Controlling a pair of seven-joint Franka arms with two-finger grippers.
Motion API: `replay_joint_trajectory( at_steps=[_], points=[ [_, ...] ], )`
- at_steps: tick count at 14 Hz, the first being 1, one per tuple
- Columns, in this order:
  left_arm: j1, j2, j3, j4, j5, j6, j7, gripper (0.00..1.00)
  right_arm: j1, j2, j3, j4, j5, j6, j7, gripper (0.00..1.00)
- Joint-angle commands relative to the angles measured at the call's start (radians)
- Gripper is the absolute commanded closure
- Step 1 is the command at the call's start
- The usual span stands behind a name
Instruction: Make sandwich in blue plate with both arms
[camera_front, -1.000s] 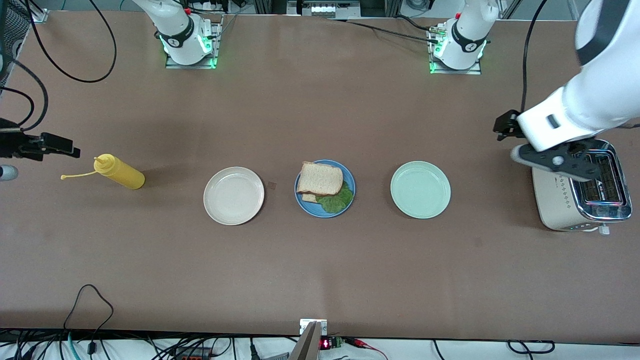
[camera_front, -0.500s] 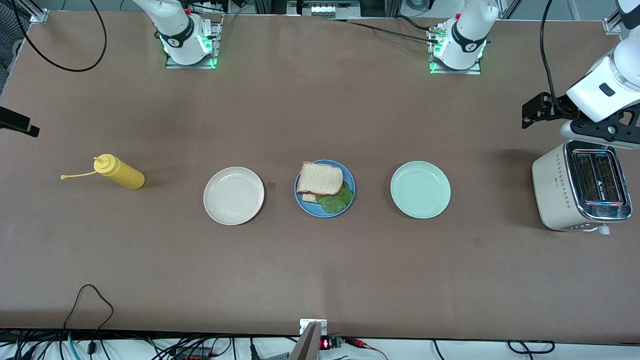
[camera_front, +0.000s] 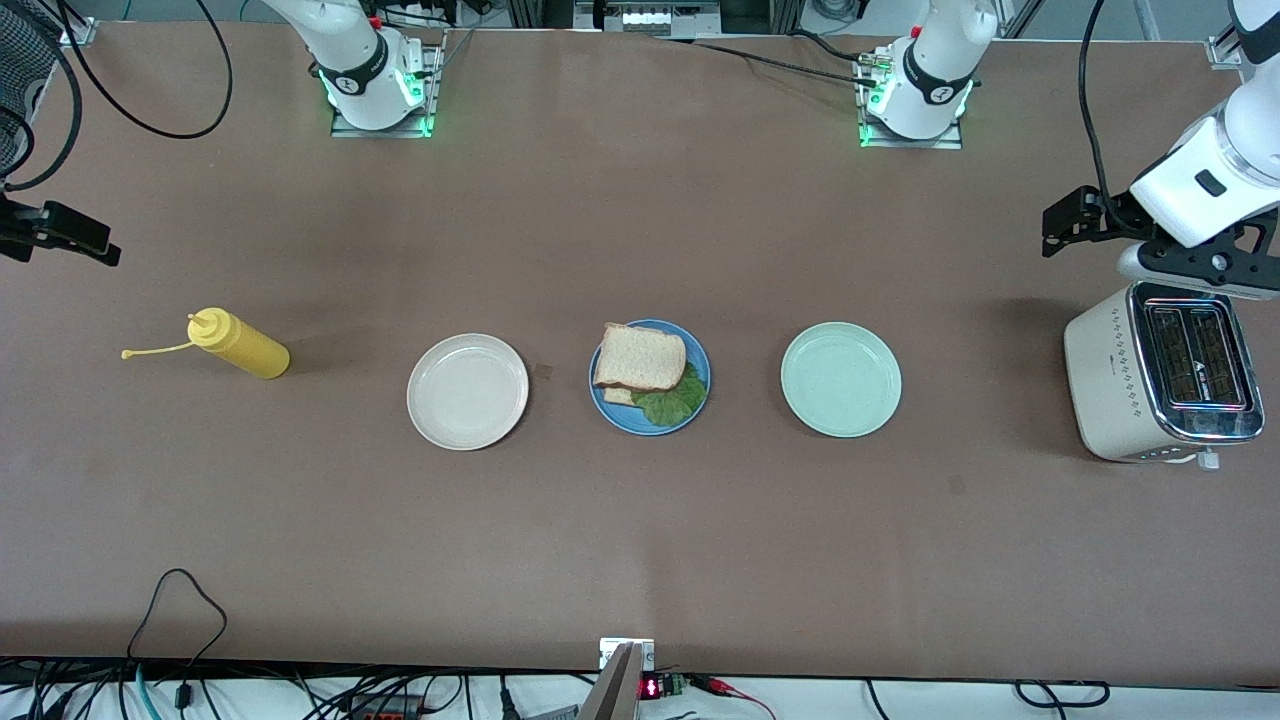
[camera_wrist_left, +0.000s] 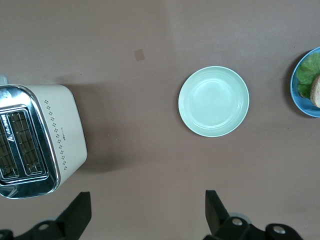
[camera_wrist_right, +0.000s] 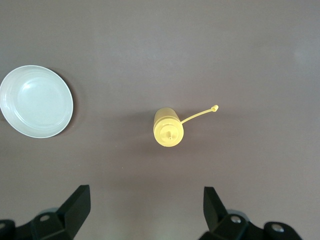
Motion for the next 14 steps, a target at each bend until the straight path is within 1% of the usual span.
replay_joint_trajectory(
  at_steps=[1,3,8,10,14],
  points=[
    [-0.001,-0.002,-0.003,0.007,-0.009,-0.011,-0.011,0.00,-0.002,-0.098,-0.001,-0.135,-0.017,0.069,0.012,0.00],
    [-0.003,-0.002,-0.004,0.007,-0.009,-0.013,-0.014,0.00,-0.001,-0.116,-0.001,-0.160,-0.017,0.077,0.012,0.00],
    [-0.003,-0.002,-0.006,0.007,-0.010,-0.016,-0.017,0.00,0.001,-0.145,0.000,-0.179,-0.009,0.064,0.050,0.00],
    [-0.003,-0.002,-0.006,0.010,-0.010,-0.017,-0.015,0.00,0.001,-0.144,0.000,-0.176,-0.009,0.038,0.049,0.00],
    [-0.004,-0.002,-0.006,0.011,-0.010,-0.019,-0.014,0.00,-0.001,-0.138,-0.001,-0.169,-0.008,0.040,0.046,0.00]
  ],
)
